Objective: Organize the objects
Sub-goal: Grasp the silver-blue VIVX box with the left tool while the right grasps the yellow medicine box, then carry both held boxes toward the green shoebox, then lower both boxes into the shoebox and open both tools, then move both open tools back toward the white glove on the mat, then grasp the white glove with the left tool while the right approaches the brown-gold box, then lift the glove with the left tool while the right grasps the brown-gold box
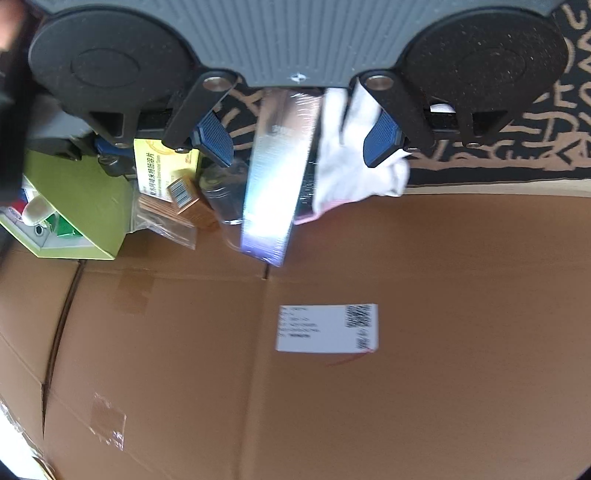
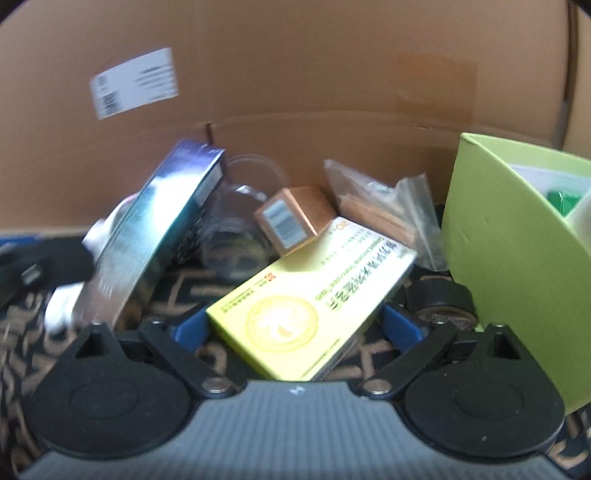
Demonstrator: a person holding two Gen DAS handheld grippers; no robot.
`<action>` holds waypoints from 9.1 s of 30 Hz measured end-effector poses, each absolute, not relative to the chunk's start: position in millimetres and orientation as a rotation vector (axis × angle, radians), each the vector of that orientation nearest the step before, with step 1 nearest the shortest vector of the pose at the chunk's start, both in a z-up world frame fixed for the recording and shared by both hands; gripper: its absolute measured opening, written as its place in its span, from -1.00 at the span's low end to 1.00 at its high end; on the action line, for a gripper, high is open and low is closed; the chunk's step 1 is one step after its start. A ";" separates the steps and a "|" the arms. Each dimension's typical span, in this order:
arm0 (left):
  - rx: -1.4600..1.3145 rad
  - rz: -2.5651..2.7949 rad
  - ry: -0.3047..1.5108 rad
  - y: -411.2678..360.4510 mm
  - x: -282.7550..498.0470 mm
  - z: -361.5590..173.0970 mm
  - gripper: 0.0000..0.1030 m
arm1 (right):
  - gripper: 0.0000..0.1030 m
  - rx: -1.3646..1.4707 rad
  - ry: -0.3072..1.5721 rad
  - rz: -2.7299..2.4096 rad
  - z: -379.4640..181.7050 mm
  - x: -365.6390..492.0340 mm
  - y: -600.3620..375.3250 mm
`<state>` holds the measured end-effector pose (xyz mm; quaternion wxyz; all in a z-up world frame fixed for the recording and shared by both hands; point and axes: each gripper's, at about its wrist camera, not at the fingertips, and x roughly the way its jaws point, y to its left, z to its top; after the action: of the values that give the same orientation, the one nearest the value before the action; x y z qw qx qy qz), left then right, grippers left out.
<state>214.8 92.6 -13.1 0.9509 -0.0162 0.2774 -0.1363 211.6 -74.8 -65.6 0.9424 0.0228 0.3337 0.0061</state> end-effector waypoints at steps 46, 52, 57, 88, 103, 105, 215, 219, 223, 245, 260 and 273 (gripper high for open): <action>0.190 -0.491 0.780 -9.3 86.2 -44.8 0.46 | 0.91 0.032 0.640 0.168 -41.7 -8.1 -154.2; 0.206 -0.484 0.759 -18.7 92.0 -49.7 0.55 | 0.95 0.047 0.654 0.156 -45.4 -2.7 -155.7; 0.204 -0.478 0.742 -24.5 99.5 -51.8 0.46 | 0.67 0.050 0.676 0.162 -46.3 5.7 -159.4; 0.300 -0.637 0.709 -41.5 63.0 -47.8 -0.20 | 0.29 -0.032 0.702 0.114 -39.2 -25.1 -187.5; 0.283 -0.630 0.724 -45.9 57.1 -46.3 -0.21 | 0.27 -0.001 0.674 0.113 -42.8 -14.7 -187.9; 0.234 -0.664 0.757 -43.6 57.4 -40.2 -0.21 | 0.26 0.021 0.672 0.123 -40.9 -20.2 -191.6; -0.040 -0.198 0.671 58.1 94.8 -47.6 -0.78 | 1.00 0.119 0.605 0.169 -27.7 62.1 -113.1; -0.070 -0.157 0.638 76.9 87.4 -37.2 -0.78 | 0.71 0.065 0.576 0.172 -23.1 93.6 -95.0; -0.077 -0.139 0.645 86.5 87.6 -37.0 -0.77 | 0.45 0.002 0.553 0.165 -18.1 131.4 -76.0; -0.110 -0.280 0.696 93.1 84.1 -44.9 -0.79 | -0.53 -0.024 0.645 0.246 -41.1 137.3 -98.4; 0.004 -0.390 0.712 53.0 26.3 -36.5 0.38 | -0.10 -0.019 0.650 0.238 -21.3 -4.1 -139.3; 0.117 -0.452 0.753 41.2 82.7 -35.0 0.78 | 0.23 0.027 0.612 0.265 -24.7 -0.8 -138.1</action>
<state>82.7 41.2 -35.0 0.9035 0.0567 0.3643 -0.2186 -0.8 -138.1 -24.7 0.9449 0.0131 0.3002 0.1302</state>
